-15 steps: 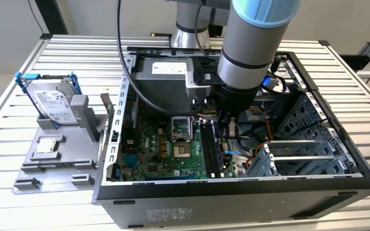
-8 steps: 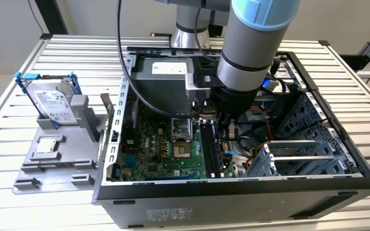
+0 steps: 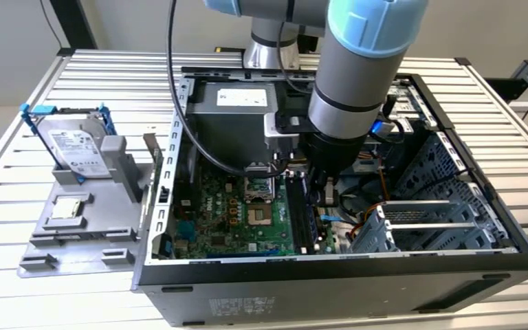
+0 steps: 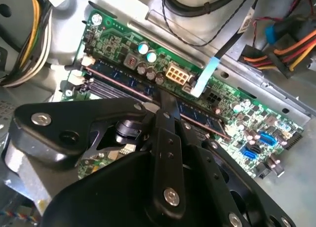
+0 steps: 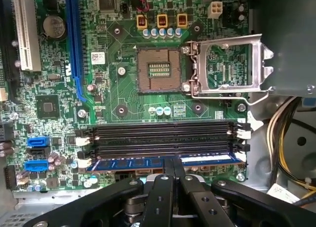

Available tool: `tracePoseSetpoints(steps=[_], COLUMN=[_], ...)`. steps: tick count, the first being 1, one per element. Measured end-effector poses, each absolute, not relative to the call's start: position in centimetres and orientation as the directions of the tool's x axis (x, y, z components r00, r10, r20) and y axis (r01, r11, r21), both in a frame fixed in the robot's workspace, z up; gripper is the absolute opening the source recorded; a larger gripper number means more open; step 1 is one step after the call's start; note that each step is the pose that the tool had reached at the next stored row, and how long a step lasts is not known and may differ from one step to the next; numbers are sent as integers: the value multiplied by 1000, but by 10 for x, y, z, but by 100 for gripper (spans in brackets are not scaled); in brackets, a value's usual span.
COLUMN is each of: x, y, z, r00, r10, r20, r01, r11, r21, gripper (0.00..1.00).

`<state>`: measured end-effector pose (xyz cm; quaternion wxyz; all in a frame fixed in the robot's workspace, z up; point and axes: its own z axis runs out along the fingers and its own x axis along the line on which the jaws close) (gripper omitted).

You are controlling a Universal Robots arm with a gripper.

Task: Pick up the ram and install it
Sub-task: 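Press down the ram until it locks into place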

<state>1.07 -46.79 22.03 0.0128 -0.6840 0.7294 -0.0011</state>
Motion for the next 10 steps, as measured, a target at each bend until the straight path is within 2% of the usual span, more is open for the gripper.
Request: tracePoseSetpoints(steps=[3,10], x=[11,11], y=[-468,-468], z=[219,250], r00=[-64,-64], r10=[-998,-998], r20=[-17,-19], r01=[-998,-998], r11=[64,64], r21=[-19,-19], gripper=[0,0])
